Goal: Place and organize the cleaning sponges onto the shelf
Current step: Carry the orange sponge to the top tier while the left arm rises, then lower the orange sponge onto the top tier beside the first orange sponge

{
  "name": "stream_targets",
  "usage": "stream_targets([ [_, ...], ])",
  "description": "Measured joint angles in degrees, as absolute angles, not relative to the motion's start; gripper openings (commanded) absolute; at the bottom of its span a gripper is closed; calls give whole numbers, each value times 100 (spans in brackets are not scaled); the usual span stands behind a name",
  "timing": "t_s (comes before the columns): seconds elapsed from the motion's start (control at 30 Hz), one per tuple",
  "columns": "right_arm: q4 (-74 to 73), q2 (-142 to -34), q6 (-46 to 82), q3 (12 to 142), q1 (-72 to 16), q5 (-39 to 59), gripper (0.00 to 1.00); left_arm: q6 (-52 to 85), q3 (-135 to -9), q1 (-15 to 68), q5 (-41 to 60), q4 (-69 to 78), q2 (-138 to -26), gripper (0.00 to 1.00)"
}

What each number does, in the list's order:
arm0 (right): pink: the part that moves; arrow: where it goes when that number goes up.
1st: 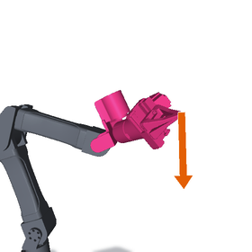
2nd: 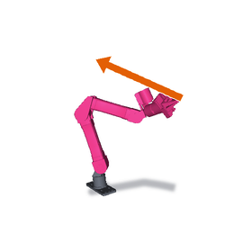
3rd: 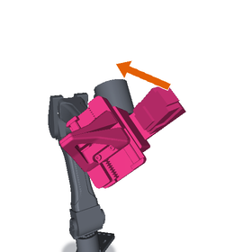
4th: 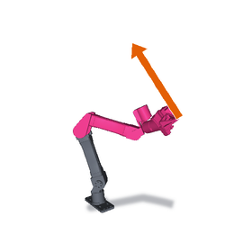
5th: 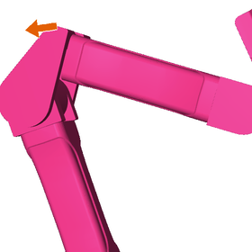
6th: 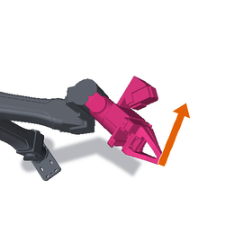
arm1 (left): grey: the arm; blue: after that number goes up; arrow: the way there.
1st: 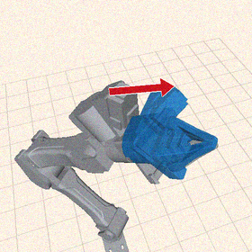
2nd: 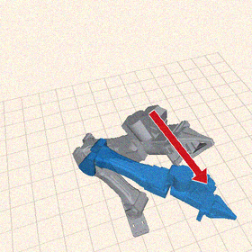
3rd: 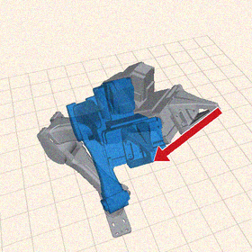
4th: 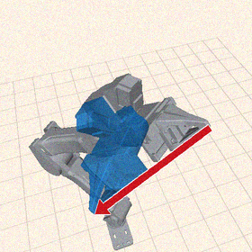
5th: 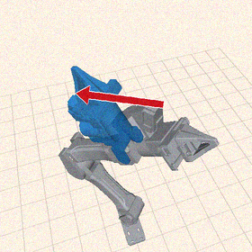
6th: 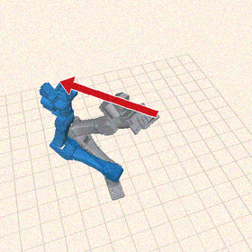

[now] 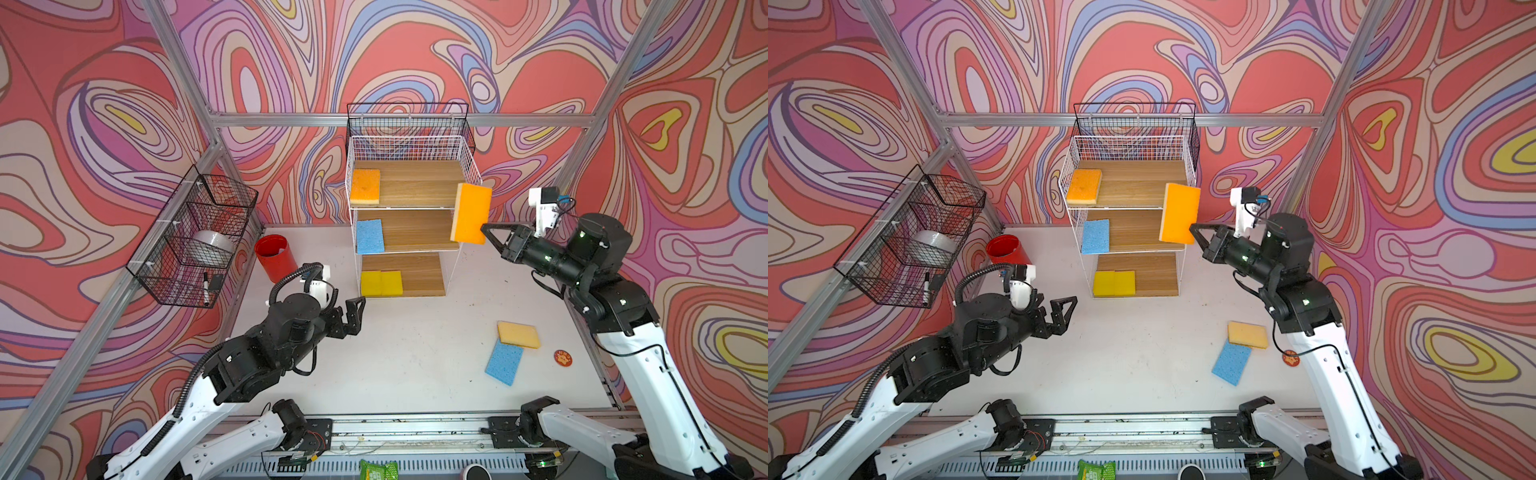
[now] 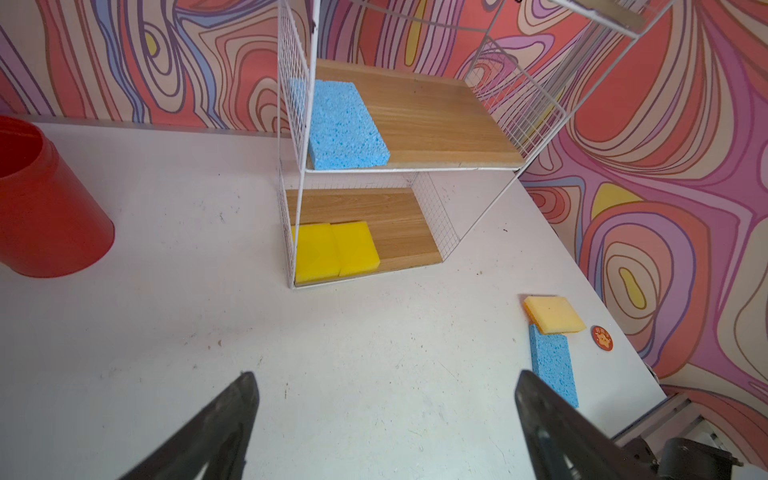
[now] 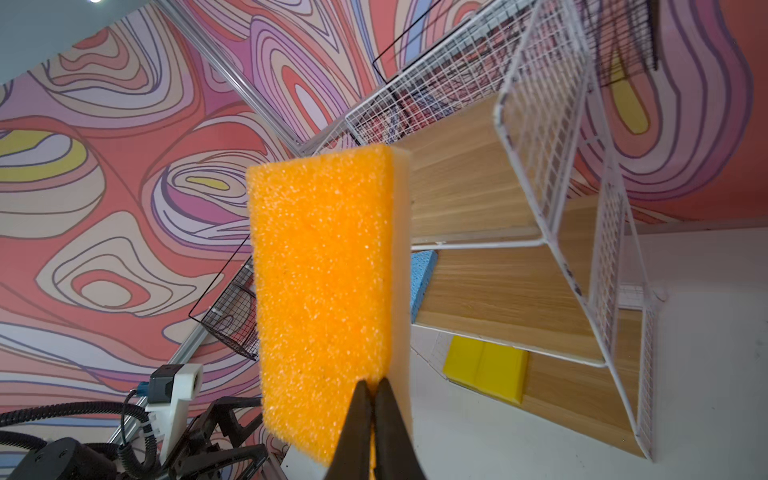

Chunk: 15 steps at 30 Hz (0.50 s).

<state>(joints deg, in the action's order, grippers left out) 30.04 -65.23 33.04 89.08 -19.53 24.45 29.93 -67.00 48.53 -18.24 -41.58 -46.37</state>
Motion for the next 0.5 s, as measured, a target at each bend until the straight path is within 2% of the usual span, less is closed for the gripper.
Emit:
stream_targets([
  [0.1, 2991, -6982, 3194, 9378, -2464, 2137, 0, 2792, -7032, 4698, -1806, -4202, -4890, 100],
  [0.2, 3024, -7498, 3133, 9874, -2797, 1911, 0, 2655, -7284, 4191, -1476, -4226, -5116, 100],
  [0.5, 3592, -9032, 3164, 11891, -2976, 1262, 0, 2622, -7850, 2637, -5, -4211, -5540, 100],
])
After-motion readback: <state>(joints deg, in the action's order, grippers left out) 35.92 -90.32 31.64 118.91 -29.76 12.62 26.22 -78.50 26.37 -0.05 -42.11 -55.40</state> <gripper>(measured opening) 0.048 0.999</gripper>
